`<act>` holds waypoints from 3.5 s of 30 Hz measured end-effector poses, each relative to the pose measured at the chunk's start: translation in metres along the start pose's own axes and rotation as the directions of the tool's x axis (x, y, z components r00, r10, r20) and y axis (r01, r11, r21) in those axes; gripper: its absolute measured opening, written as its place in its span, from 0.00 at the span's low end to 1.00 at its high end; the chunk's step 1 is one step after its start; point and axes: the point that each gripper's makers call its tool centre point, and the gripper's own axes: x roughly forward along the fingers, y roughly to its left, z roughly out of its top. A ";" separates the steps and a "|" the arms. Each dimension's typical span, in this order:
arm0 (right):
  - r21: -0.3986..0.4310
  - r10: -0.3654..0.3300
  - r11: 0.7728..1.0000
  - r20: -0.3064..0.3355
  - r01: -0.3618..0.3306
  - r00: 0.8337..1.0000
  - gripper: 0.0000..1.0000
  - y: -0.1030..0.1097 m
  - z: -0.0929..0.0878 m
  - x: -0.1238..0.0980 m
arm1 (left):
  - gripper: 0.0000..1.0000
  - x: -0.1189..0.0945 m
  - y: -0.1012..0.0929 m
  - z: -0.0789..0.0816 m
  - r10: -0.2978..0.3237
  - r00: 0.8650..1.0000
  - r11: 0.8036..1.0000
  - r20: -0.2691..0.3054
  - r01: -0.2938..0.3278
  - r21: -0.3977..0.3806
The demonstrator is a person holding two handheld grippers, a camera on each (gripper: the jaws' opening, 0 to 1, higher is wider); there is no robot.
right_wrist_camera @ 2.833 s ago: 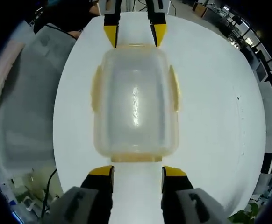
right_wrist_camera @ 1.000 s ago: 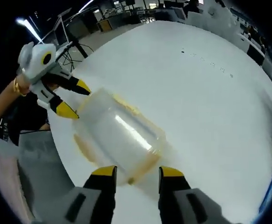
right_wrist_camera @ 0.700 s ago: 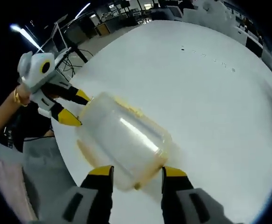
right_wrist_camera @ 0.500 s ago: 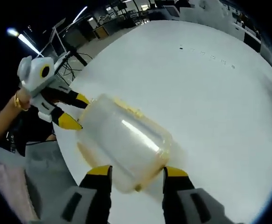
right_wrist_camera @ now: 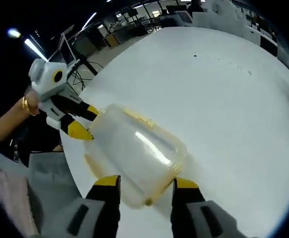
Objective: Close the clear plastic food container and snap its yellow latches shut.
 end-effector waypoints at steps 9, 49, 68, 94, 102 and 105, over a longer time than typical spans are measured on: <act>0.004 -0.018 1.000 -0.058 0.019 0.998 0.41 0.006 -0.007 0.008 | 0.30 0.000 0.002 0.001 0.027 1.000 1.000 0.005 -0.027 0.004; 0.064 -0.056 0.996 -0.046 0.059 0.997 0.55 0.013 -0.011 0.014 | 0.53 -0.005 -0.005 0.007 0.061 0.998 0.994 0.036 -0.064 0.087; -0.050 -0.118 0.991 0.063 0.121 0.991 0.50 0.014 0.016 -0.004 | 0.52 -0.014 -0.011 0.035 0.163 0.984 0.923 0.070 -0.177 0.343; -0.223 -0.069 0.970 0.133 0.098 0.989 0.30 0.043 0.045 0.015 | 0.27 0.008 -0.045 0.037 0.069 0.994 0.907 0.087 -0.099 0.411; -0.261 -0.061 0.961 0.119 0.091 0.991 0.30 0.043 0.046 0.023 | 0.26 0.012 -0.051 0.036 0.040 0.996 0.890 0.076 -0.070 0.450; -0.268 -0.052 0.960 0.121 0.083 0.991 0.30 0.045 0.050 0.025 | 0.28 0.014 -0.053 0.036 0.032 0.997 0.882 0.073 -0.062 0.467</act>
